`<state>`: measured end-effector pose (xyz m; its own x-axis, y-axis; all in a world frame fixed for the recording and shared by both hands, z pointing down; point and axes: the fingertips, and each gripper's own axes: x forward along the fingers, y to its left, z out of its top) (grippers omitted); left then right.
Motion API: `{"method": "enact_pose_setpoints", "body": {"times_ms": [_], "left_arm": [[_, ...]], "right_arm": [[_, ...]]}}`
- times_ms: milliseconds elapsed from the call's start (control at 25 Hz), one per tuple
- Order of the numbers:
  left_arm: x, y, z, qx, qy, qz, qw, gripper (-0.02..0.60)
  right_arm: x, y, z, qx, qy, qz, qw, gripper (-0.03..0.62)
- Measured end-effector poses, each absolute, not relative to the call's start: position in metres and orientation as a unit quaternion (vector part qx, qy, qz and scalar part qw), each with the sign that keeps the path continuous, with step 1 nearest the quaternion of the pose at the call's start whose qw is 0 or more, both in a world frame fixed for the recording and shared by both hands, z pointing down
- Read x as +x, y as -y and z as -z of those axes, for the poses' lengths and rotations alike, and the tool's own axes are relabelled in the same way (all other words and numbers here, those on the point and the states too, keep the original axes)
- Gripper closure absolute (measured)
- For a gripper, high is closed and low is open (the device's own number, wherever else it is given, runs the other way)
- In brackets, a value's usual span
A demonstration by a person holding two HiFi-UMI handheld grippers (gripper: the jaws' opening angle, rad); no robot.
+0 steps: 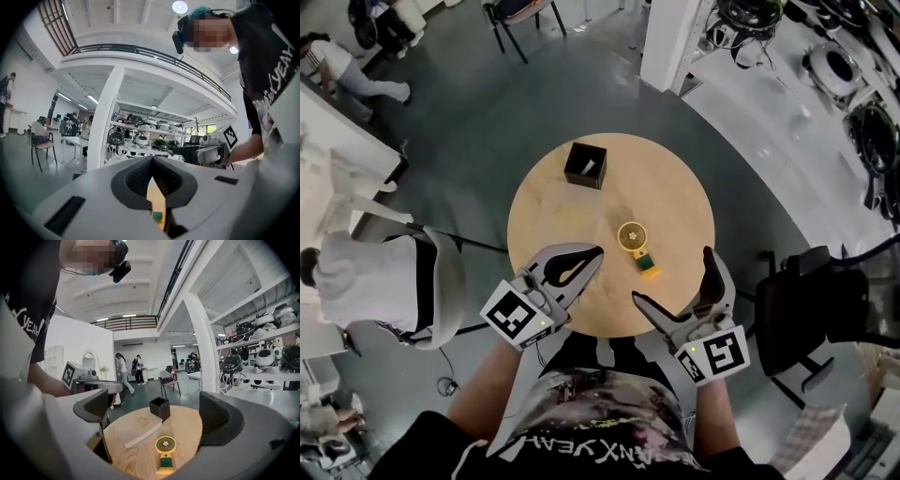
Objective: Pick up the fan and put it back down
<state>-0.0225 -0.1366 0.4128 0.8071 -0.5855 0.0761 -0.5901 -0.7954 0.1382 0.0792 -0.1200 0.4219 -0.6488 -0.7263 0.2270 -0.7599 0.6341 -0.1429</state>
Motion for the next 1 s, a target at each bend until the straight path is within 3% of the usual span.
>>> {"method": "enact_pose_setpoints", "body": {"times_ms": [1000], "left_arm": [[-0.006,0.155,-0.499,0.942,0.318,-0.03,0.1,0.569]], "right_arm": [[0.083,0.151,-0.534,0.399,0.895,-0.161,0.119,0.008]]}}
